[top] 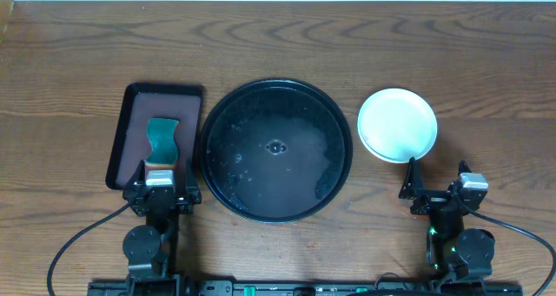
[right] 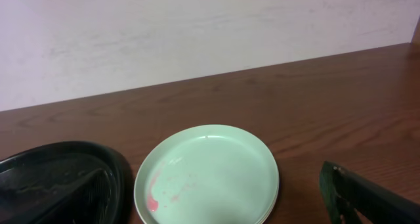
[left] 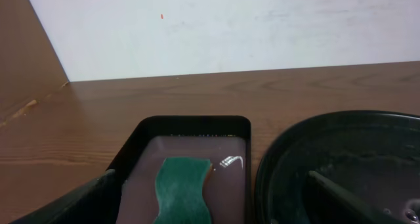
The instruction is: Clean dirty plates on tray and stack at the side
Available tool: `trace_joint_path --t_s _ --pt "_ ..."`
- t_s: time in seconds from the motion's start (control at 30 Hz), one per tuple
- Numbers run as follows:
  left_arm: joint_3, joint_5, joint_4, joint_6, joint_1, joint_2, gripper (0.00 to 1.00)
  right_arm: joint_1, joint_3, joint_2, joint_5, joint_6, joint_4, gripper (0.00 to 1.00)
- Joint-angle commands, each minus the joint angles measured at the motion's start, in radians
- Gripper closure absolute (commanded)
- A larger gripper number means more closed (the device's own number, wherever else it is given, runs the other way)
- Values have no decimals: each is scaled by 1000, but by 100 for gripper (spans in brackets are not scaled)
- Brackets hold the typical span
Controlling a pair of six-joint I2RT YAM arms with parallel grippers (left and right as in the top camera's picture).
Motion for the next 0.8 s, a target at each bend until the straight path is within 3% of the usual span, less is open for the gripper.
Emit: trace_joint_path --t_s 0.0,0.77 --pt "-8 -17 -49 10 -5 1 12 -10 -1 1 -3 14 -4 1" --pt "-8 -17 -49 10 -5 1 12 -10 -1 1 -3 14 -4 1"
